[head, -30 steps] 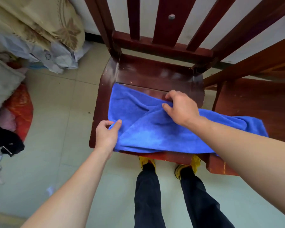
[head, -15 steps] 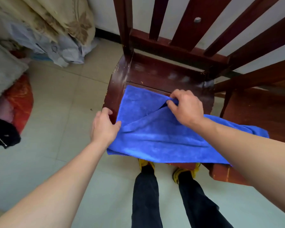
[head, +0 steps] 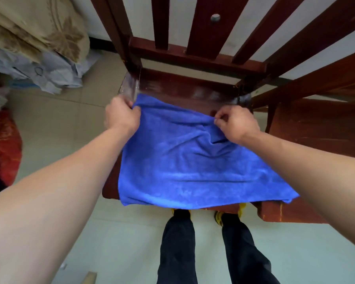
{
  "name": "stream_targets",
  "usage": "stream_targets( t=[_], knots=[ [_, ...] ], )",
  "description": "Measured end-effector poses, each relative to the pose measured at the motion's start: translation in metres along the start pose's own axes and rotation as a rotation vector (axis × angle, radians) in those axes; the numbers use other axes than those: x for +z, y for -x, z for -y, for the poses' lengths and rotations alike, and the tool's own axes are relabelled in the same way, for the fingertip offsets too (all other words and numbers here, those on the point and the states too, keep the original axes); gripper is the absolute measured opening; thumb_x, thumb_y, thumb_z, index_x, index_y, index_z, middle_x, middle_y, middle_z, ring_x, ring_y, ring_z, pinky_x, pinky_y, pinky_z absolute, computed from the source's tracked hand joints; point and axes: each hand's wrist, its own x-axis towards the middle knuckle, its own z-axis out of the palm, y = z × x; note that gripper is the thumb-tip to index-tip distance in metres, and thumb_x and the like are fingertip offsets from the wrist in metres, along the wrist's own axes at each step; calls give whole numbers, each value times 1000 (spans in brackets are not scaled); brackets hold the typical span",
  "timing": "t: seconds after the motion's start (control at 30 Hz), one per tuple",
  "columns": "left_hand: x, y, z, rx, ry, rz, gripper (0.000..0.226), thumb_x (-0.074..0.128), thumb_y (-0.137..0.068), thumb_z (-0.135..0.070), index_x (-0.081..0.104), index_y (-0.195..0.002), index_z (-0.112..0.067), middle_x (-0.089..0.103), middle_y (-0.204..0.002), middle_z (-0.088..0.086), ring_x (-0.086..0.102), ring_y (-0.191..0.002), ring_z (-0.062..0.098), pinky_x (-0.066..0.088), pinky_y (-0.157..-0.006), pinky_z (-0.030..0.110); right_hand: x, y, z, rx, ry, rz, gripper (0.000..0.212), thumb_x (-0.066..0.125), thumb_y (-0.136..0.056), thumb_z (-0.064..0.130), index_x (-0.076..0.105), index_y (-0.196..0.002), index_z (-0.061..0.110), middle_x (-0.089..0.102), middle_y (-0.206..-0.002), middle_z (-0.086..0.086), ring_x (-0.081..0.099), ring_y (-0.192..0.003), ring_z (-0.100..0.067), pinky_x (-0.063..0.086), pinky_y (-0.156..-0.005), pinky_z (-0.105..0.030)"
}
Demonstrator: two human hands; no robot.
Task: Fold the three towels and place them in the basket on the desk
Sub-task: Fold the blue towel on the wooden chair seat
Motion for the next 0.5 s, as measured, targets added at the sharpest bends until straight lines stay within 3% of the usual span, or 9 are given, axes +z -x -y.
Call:
stream_targets(
  t=[0.07, 0.13, 0.17, 0.23, 0.33, 0.4, 0.5],
  knots=[
    [-8, -15, -7, -29, 183, 3, 19, 59, -85, -17, 46, -72, -21, 66, -62, 7, 63, -53, 24, 54, -57, 33, -11, -10, 10, -33, -104, -141, 14, 54, -87, 26, 67, -92, 26, 71, -96, -5, 63, -93, -32, 52, -78, -38],
    [-13, -22, -11, -55, 301, 12, 22, 53, -88, -11, 40, -74, -24, 67, -64, 9, 57, -39, 18, 45, -41, 25, -19, -18, 21, -60, -178, -199, 18, 49, -90, 22, 65, -97, 26, 71, -97, -5, 63, -91, -30, 52, -76, -37],
    [-15, -24, -10, -53, 315, -5, 18, 53, -87, -12, 41, -79, -23, 69, -75, 13, 60, -44, 19, 46, -41, 25, -20, -20, 24, -68, -198, -207, 21, 47, -90, 21, 65, -102, 25, 71, -98, -5, 63, -92, -30, 51, -76, -36],
    [-17, -16, -3, -23, 297, -49, 15, 59, -84, -18, 47, -92, -22, 68, -86, 13, 66, -67, 27, 56, -58, 35, -17, -13, 26, -83, -192, -215, 26, 47, -90, 19, 63, -110, 23, 71, -101, -7, 63, -93, -31, 51, -78, -36],
    [-16, 19, 22, 37, 138, -85, 19, 65, -82, -18, 57, -99, -13, 60, -79, 4, 63, -83, 29, 52, -78, 39, 2, 17, 17, -152, -125, -220, 26, 51, -88, 17, 64, -111, 20, 71, -101, -8, 63, -93, -34, 50, -75, -38],
    [-7, 49, 48, 63, 13, -25, 10, 66, -82, -18, 61, -89, -12, 59, -74, 2, 62, -81, 31, 49, -75, 37, 24, 44, 5, -188, -56, -143, 25, 53, -89, 18, 64, -111, 21, 69, -102, -6, 62, -94, -34, 49, -71, -38],
    [9, 96, 94, 56, -173, 195, 12, 69, -80, -23, 59, -79, -19, 61, -67, 0, 63, -78, 30, 51, -68, 36, 58, 89, -22, -165, 71, 113, 32, 52, -89, 22, 59, -120, 24, 64, -106, -1, 60, -100, -27, 50, -74, -37]
  ],
)
